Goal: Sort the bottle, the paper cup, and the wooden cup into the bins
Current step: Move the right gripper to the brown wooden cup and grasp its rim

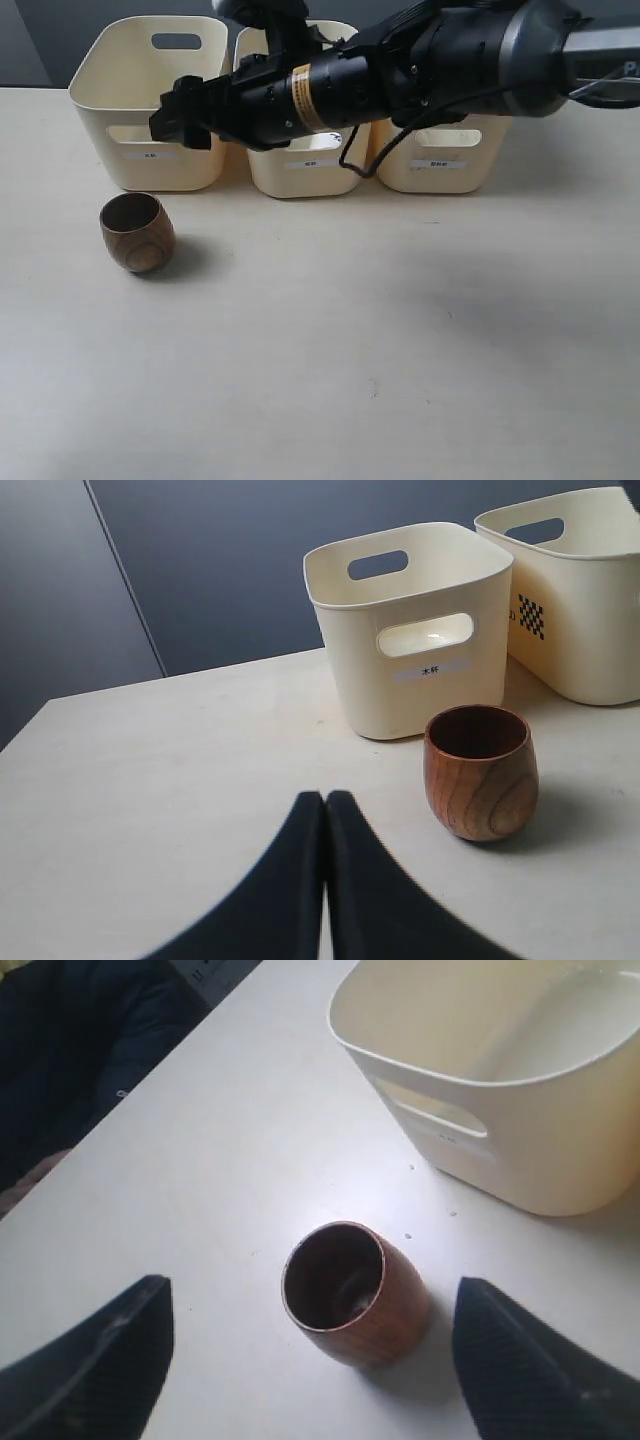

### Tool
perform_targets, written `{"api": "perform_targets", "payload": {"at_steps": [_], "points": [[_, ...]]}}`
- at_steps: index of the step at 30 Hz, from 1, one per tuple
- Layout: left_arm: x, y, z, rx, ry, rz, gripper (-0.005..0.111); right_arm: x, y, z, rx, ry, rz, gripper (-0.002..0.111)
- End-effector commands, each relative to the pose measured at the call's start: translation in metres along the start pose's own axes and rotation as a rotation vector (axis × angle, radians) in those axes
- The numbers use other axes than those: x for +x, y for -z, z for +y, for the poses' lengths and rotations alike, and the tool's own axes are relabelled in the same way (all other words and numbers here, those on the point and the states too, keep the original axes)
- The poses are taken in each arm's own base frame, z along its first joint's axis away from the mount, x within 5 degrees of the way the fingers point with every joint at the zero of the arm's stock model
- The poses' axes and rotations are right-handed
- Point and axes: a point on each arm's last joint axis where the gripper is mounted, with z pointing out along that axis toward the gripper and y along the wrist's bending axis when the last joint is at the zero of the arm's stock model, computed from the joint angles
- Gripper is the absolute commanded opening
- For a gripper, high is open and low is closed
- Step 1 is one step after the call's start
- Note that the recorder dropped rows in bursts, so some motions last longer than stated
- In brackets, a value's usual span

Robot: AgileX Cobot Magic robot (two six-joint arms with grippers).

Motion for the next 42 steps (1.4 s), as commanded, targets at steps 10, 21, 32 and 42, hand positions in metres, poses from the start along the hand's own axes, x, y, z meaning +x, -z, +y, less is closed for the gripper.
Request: {"api": "perform_targets", "payload": {"at_steps": [10, 21, 32, 42], "points": [[0.0, 0.0, 0.0, 0.003, 0.004, -0.005, 0.0, 0.038, -0.05, -0.002, 0.088, -0.109, 0.04, 0.073], [0.0, 0.0, 0.0, 0.003, 0.004, -0.005, 0.0, 0.037, -0.074, -0.001, 0.027, -0.139, 0.048, 0.073], [0.0, 0.0, 0.0, 0.003, 0.004, -0.005, 0.0, 0.049, -0.09, -0.012, 0.04, -0.181, 0.069, 0.073], [0.0, 0.0, 0.0, 0.003, 0.004, -0.005, 0.0, 0.054, -0.106, -0.016, 0.04, -0.202, 0.068, 0.073]]}}
